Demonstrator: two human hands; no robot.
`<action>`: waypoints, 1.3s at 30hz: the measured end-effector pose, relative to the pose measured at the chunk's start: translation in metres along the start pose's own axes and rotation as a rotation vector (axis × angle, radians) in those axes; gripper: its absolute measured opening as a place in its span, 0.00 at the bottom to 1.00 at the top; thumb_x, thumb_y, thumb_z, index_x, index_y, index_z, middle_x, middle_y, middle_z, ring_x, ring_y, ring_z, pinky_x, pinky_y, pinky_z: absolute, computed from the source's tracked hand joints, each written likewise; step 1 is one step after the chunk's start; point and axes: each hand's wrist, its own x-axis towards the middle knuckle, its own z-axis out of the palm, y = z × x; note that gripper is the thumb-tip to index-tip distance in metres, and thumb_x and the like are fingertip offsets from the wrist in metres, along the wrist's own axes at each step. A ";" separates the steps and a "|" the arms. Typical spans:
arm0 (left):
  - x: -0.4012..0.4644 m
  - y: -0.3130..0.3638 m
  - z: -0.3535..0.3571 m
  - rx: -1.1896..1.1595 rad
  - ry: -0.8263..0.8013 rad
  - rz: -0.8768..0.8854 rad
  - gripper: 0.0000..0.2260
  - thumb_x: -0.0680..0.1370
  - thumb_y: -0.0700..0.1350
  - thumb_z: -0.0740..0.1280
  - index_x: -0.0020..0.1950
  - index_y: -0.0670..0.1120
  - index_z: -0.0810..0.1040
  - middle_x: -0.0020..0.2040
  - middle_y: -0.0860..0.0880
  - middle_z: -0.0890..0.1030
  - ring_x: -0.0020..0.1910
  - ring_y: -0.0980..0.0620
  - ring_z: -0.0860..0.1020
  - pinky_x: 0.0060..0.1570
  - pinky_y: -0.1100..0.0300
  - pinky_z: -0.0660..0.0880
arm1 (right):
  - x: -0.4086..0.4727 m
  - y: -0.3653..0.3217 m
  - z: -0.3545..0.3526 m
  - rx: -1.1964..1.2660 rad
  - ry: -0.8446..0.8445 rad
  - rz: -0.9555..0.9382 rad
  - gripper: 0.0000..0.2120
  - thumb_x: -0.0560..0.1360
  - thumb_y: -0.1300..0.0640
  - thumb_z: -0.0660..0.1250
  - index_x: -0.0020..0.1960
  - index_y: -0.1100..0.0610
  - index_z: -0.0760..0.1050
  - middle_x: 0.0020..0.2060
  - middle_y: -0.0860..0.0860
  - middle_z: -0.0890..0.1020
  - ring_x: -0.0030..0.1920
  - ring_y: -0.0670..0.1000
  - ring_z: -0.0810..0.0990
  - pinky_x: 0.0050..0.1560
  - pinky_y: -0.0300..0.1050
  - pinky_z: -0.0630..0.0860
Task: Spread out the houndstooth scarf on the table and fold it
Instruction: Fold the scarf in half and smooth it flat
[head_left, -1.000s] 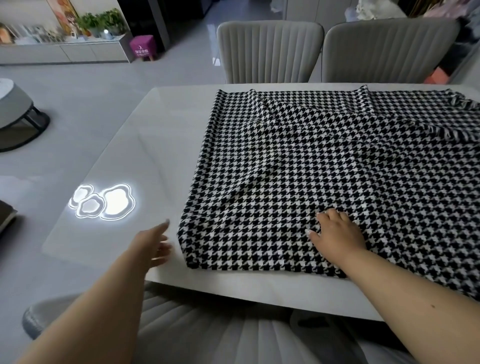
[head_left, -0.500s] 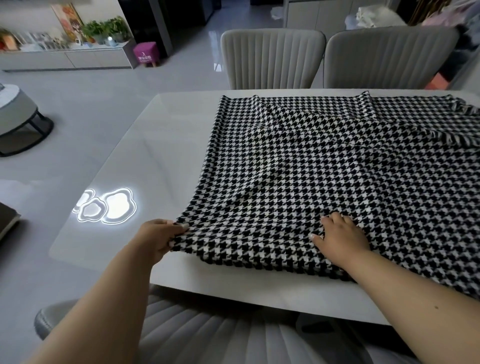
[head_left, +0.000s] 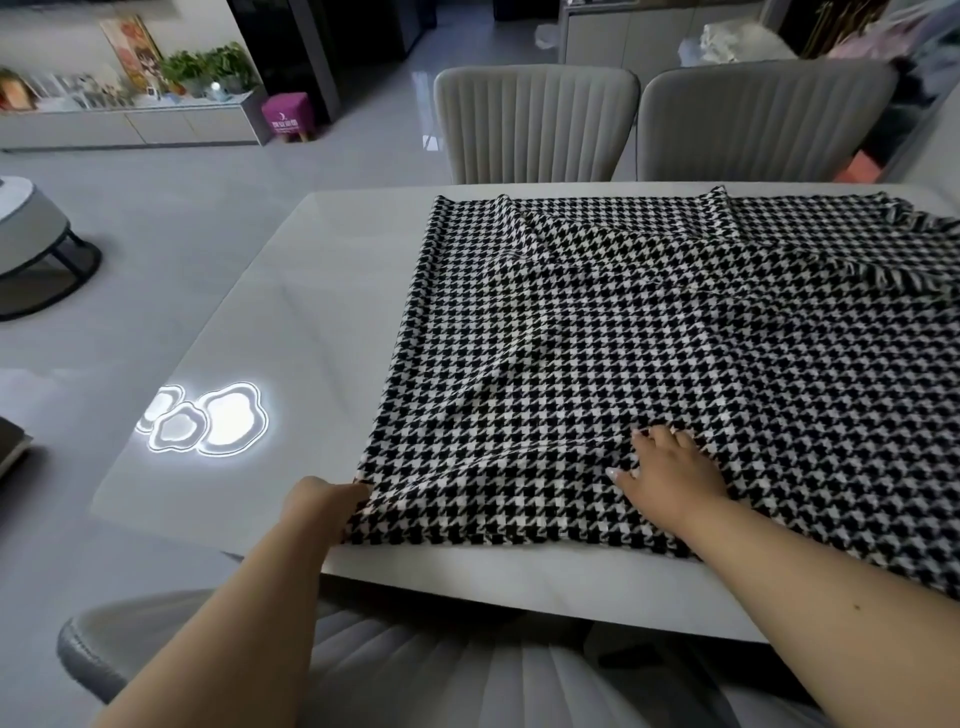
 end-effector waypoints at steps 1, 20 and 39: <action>-0.001 -0.001 0.002 0.005 -0.012 -0.001 0.17 0.69 0.46 0.77 0.37 0.39 0.71 0.35 0.41 0.74 0.34 0.44 0.74 0.42 0.50 0.79 | -0.001 0.000 0.001 -0.002 -0.005 -0.002 0.34 0.78 0.37 0.52 0.77 0.54 0.51 0.75 0.53 0.58 0.74 0.56 0.56 0.70 0.53 0.63; -0.044 0.019 0.047 0.657 0.170 0.425 0.20 0.76 0.55 0.64 0.65 0.47 0.69 0.63 0.42 0.72 0.62 0.40 0.71 0.59 0.47 0.73 | -0.032 0.070 -0.015 -0.039 0.086 0.294 0.30 0.78 0.38 0.47 0.72 0.57 0.61 0.68 0.55 0.69 0.65 0.56 0.69 0.61 0.51 0.71; -0.133 0.007 -0.036 0.313 0.243 0.557 0.14 0.79 0.55 0.61 0.54 0.46 0.76 0.51 0.49 0.75 0.47 0.50 0.76 0.45 0.58 0.69 | -0.051 -0.135 -0.102 0.535 0.364 -0.346 0.25 0.78 0.41 0.55 0.65 0.57 0.71 0.54 0.55 0.80 0.53 0.55 0.78 0.55 0.52 0.75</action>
